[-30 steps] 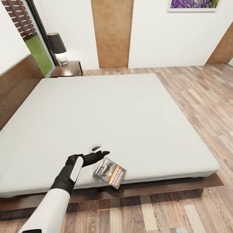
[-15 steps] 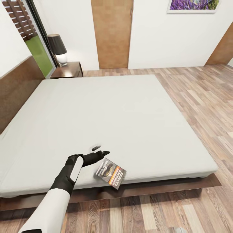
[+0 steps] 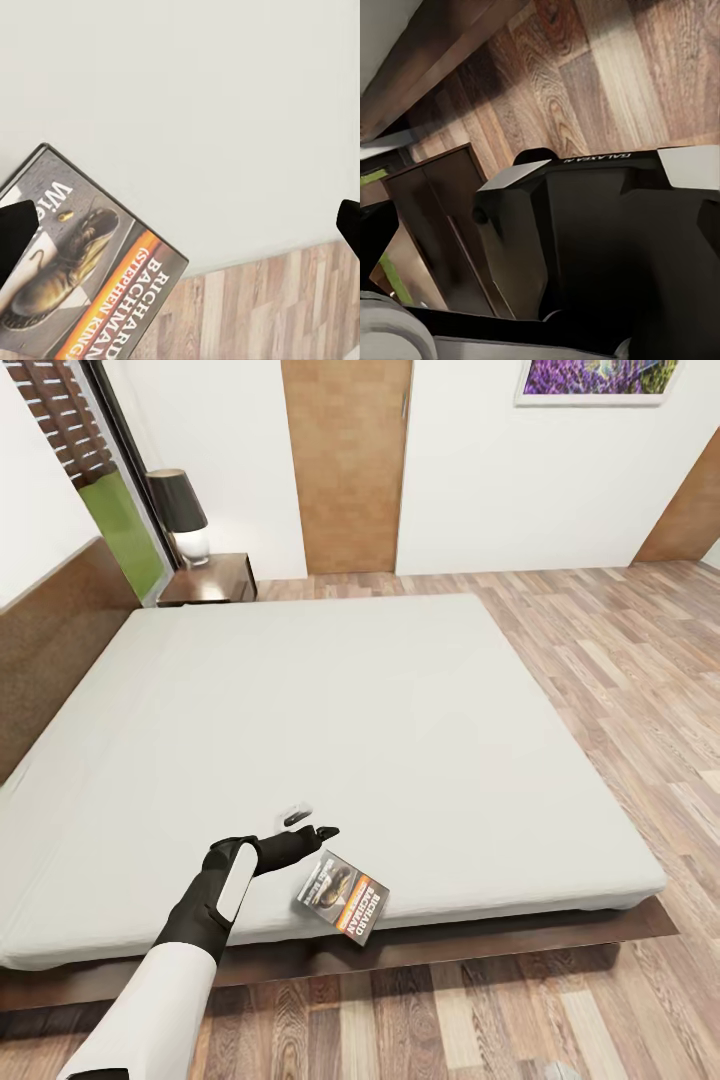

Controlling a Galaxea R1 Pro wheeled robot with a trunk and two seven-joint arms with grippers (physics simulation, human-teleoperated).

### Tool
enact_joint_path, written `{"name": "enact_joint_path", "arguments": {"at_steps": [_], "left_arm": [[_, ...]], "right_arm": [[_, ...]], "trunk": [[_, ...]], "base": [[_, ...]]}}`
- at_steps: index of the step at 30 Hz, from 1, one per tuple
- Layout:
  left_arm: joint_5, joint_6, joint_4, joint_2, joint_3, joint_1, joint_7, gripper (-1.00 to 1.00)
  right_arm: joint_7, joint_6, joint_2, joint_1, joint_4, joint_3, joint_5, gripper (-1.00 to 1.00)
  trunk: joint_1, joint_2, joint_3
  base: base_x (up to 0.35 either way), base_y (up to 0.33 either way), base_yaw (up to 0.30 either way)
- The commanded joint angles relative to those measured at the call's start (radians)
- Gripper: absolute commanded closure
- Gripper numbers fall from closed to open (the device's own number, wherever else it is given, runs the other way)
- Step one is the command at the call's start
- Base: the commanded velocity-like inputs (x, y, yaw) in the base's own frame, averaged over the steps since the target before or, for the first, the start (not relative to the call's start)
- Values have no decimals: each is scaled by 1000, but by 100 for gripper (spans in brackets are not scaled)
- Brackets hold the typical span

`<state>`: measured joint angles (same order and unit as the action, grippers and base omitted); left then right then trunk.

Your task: In the bedroom, move the book from the bed onto either nightstand, and place the two sandals side by side next to the bed.

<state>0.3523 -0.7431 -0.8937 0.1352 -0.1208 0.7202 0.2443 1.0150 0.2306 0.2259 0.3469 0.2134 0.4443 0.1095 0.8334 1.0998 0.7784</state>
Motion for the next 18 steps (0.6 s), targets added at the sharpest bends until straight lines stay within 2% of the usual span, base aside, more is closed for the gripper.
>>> {"name": "enact_joint_path", "arguments": {"at_steps": [1, 7, 13, 16, 18], "left_arm": [[-1, -7, -1, 1, -5, 0, 4, -100], [12, -11, -1, 1, -3, 0, 25, -100], [21, -17, -2, 1, 4, 0, 214, -100], [22, -18, -2, 0, 20, 0, 251, -100], [23, -22, -2, 1, 52, 0, 264, -100]], "right_arm": [[5, 7, 0, 0, 1, 9, 10, -100], [5, 7, 0, 0, 1, 9, 10, -100], [5, 7, 0, 0, 1, 9, 10, -100], [5, 7, 0, 0, 1, 9, 10, -100], [5, 6, 0, 0, 1, 9, 10, -100]], "trunk": [[-4, -7, -3], [-27, -49, -21], [-50, -91, -40], [-61, -112, -50], [-69, -126, -56]], "base": [[0, 0, 0], [0, 0, 0], [0, 0, 0], [0, 0, 0], [0, 0, 0]]}}
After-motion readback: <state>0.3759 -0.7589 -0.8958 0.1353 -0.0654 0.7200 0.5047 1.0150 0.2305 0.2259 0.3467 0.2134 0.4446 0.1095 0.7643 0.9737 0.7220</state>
